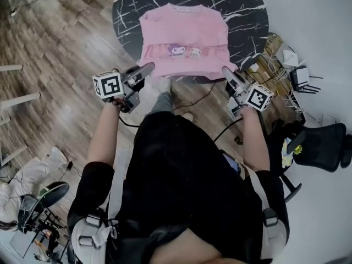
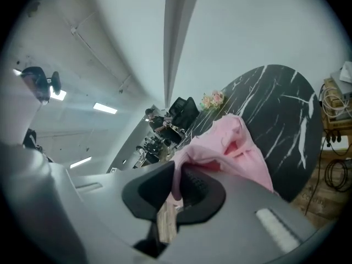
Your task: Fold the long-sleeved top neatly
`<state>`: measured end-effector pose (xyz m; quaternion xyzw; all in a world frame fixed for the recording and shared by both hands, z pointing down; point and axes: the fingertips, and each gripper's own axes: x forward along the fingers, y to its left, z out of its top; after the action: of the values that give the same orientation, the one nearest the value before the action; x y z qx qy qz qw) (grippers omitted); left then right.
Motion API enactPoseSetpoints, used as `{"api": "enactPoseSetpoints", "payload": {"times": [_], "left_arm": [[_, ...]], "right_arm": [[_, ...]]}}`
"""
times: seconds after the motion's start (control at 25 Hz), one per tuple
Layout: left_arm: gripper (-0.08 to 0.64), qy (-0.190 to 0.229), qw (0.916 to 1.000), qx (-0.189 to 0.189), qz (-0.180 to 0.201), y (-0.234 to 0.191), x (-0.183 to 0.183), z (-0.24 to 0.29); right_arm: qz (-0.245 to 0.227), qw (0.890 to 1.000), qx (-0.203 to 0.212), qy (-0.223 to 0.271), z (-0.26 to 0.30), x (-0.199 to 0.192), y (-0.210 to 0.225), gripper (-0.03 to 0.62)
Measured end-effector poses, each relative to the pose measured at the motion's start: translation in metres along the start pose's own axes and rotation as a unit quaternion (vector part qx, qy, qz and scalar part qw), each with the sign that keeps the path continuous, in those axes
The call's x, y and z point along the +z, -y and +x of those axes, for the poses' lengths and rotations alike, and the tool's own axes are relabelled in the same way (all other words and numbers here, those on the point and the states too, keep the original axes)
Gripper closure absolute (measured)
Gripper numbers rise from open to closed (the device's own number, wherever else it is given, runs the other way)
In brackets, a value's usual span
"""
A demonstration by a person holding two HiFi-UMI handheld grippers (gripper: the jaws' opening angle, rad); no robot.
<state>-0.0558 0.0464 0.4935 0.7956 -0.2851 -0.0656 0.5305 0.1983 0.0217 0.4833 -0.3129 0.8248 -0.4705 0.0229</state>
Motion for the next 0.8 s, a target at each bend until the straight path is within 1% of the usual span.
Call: {"api": "enactPoseSetpoints", "payload": {"times": [0.12, 0.2, 0.28, 0.4, 0.56, 0.64, 0.8], "left_arm": [[0.515, -0.017, 0.9998, 0.0, 0.004, -0.009, 0.031, 0.009], [0.515, -0.021, 0.9998, -0.004, 0.001, -0.014, 0.049, 0.015], [0.514, -0.022, 0.9997, -0.003, -0.005, -0.022, 0.065, 0.019], [0.514, -0.026, 0.9995, 0.004, -0.017, -0.035, 0.083, 0.024], [0.514, -0.029, 0.9989, -0.006, -0.036, -0.044, 0.104, 0.035], [0.514, -0.033, 0.9985, -0.008, -0.043, -0.047, 0.113, 0.044], [0.514, -0.051, 0.9983, -0.002, -0.028, -0.055, 0.13, 0.059]], "right_arm": [[-0.011, 1.0, 0.0, 0.01, 0.025, 0.03, 0.0, 0.574], [-0.017, 1.0, 0.001, 0.014, 0.039, 0.045, 0.002, 0.574], [-0.019, 1.0, -0.005, 0.014, 0.052, 0.056, 0.005, 0.574], [-0.024, 1.0, -0.011, 0.015, 0.069, 0.07, 0.007, 0.574], [-0.024, 0.999, -0.026, 0.027, 0.085, 0.09, 0.016, 0.574], [-0.033, 0.999, -0.023, 0.032, 0.092, 0.103, 0.015, 0.574], [-0.045, 0.998, -0.025, 0.043, 0.106, 0.128, 0.018, 0.572]]}}
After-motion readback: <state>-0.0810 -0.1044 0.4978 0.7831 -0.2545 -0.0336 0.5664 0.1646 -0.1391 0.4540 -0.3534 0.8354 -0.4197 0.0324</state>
